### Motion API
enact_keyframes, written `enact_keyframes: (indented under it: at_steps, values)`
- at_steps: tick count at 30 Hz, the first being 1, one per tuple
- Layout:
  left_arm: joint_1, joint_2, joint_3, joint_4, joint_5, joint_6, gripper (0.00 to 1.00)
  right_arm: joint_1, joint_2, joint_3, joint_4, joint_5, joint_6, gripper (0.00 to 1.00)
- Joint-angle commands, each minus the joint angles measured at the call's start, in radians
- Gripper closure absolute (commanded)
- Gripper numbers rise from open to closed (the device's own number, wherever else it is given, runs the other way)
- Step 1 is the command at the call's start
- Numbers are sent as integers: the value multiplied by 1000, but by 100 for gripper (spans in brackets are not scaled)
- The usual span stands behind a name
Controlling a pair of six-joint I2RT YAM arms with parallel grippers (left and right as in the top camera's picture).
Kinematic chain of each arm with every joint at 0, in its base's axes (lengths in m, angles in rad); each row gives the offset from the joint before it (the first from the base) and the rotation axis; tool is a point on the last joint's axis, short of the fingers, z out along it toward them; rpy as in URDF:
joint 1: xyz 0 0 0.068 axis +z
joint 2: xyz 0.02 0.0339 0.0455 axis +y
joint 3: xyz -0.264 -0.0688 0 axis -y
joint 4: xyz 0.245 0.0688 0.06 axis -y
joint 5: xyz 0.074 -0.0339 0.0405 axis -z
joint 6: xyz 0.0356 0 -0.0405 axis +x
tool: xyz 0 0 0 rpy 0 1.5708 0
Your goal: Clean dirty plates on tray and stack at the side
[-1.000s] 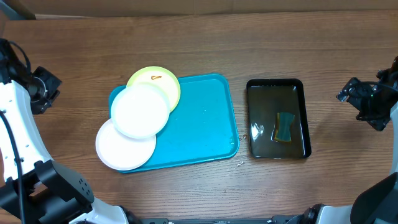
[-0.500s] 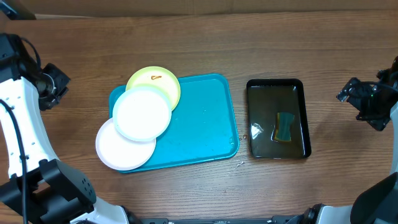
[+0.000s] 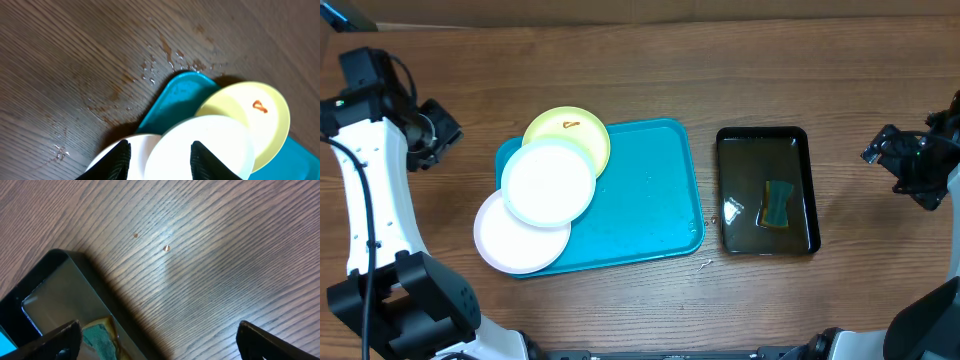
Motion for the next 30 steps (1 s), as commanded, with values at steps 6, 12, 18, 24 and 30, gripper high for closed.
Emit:
enact_keyframes:
  at_steps: [6,12,18,24,30]
  values:
    - [-85,-17,-36,-21,-3,76,48,-1,-4,21,3,10,3,0]
    - [-129,-17,-46,-137,-4,97,29,-1,-4,21,3,10,3,0]
    - [-157,-17,-113,-162,5,89,12,-1,-4,21,3,10,3,0]
    - [-169,-17,-166,-174,1,90,11,-1,-4,21,3,10,3,0]
    - [-170,-17,-167,-169,5,89,10,-1,-4,21,3,10,3,0]
